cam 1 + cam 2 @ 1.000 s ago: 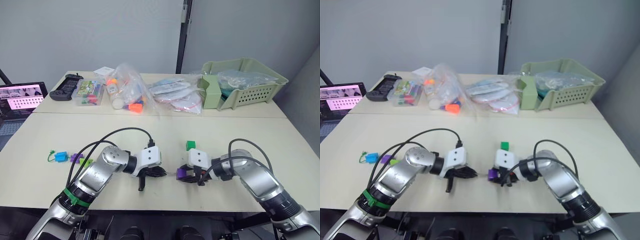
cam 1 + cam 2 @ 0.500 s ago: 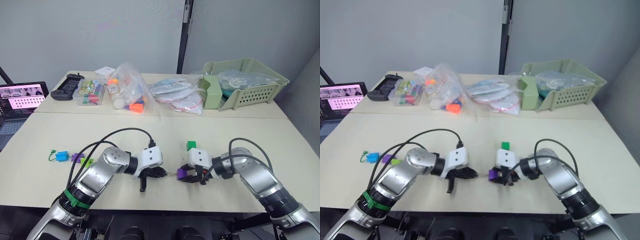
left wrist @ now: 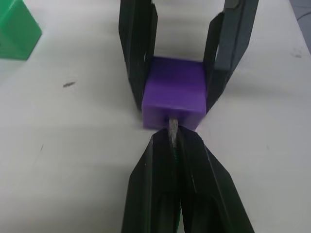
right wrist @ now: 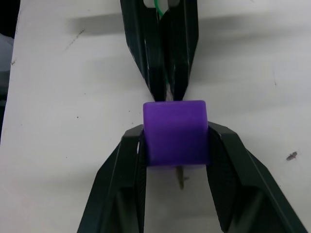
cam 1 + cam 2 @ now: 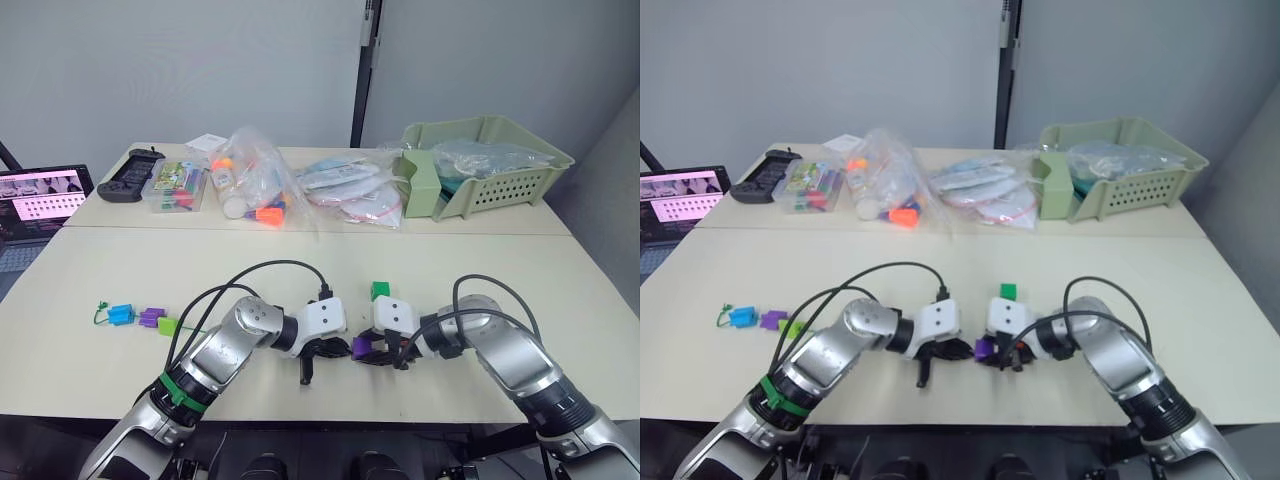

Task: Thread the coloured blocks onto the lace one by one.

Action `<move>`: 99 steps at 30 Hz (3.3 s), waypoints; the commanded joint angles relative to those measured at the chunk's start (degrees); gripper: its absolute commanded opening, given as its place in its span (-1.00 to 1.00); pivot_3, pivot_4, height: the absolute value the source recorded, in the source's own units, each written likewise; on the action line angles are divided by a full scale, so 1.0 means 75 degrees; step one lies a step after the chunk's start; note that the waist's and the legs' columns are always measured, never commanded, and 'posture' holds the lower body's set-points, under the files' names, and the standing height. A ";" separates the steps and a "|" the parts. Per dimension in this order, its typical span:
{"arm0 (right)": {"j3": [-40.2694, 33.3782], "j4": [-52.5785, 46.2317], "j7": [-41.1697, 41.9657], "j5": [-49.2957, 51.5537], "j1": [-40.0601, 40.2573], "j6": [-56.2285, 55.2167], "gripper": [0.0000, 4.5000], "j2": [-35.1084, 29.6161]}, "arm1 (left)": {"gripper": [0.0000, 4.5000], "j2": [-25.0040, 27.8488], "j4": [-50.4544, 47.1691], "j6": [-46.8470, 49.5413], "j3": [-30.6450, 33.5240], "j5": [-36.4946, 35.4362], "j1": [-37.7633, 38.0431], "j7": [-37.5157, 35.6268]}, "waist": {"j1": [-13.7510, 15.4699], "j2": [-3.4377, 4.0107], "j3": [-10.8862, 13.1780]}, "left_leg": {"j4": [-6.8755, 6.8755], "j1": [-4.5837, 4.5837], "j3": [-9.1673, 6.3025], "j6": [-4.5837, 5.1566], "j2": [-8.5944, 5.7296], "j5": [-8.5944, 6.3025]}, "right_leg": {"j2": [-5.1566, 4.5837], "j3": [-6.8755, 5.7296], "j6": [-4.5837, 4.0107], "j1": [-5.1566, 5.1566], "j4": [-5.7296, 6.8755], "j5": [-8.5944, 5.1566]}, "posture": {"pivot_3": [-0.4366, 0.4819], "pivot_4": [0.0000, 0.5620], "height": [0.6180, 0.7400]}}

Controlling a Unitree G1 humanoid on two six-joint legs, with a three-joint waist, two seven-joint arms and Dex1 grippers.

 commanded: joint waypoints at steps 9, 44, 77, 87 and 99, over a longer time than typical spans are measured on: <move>0.0425 -0.0139 -0.0030 -0.0074 0.0164 0.0126 -0.48 0.0182 | -0.85 -0.0718 -0.0050 -0.0174 0.0043 -0.0505 -0.0182 -0.0273 | 0.0066 0.0001 -0.0002 | 0.0003 0.0004 0.0000 0.0000 -0.0009 0.0000 | -0.0008 0.0001 0.0002 0.0017 -0.0009 -0.0001 | -0.05 -0.47 1.00; 0.0382 -0.0435 -0.0156 -0.0097 0.0295 0.0339 -0.48 0.0119 | -0.98 0.0369 0.0299 -0.1226 0.0799 -0.0504 0.0421 -0.0561 | -0.0144 0.0001 -0.0002 | -0.0018 0.0004 -0.0005 0.0000 0.0002 0.0000 | 0.0002 0.0004 -0.0001 0.0001 -0.0005 -0.0001 | -0.05 -0.47 1.00; -0.1220 -0.1699 -0.0646 0.0749 0.1343 0.0758 1.00 -0.0969 | 0.68 -0.0302 0.0519 -0.1168 -0.0167 0.0291 -0.0594 -0.0426 | 0.0046 0.0001 0.0000 | -0.0009 -0.0035 -0.0005 0.0000 -0.0009 0.0000 | -0.0006 0.0004 0.0010 -0.0003 -0.0049 0.0002 | -0.05 -0.47 1.00; -0.1014 -0.1336 -0.0892 0.0738 0.1225 0.0535 1.00 -0.0905 | 0.44 -0.0728 0.1100 -0.0994 -0.0544 0.0649 -0.0783 -0.0338 | 0.0031 0.0001 0.0000 | -0.0010 -0.0036 -0.0005 0.0000 -0.0009 0.0000 | -0.0002 0.0005 0.0010 -0.0006 -0.0049 0.0002 | -0.05 -0.47 1.00; -0.1023 -0.0797 -0.0864 0.0678 0.1335 0.0004 0.33 -0.0972 | -0.46 -0.0625 0.0967 -0.1055 -0.0473 0.0602 -0.0728 -0.0546 | 0.0034 0.0001 0.0000 | -0.0009 -0.0035 -0.0005 0.0000 -0.0009 0.0000 | -0.0003 0.0005 0.0010 -0.0004 -0.0050 0.0002 | -0.05 -0.47 1.00</move>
